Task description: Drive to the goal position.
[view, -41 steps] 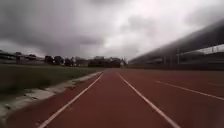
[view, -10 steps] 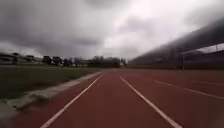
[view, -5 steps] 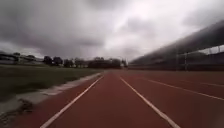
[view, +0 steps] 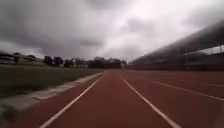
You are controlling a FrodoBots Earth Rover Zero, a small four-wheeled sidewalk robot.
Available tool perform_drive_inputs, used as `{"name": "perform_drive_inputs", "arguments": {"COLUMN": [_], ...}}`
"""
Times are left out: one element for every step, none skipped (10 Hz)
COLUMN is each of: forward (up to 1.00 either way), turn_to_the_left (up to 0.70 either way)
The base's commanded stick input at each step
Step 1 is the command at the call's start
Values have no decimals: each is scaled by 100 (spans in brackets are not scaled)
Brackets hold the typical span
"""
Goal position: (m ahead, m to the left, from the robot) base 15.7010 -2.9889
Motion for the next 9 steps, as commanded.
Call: {"name": "perform_drive_inputs", "arguments": {"forward": [70,70,70,70,70,70,70,70,70], "turn_to_the_left": [4,1,0,0,-19,-26,-2,3,0]}}
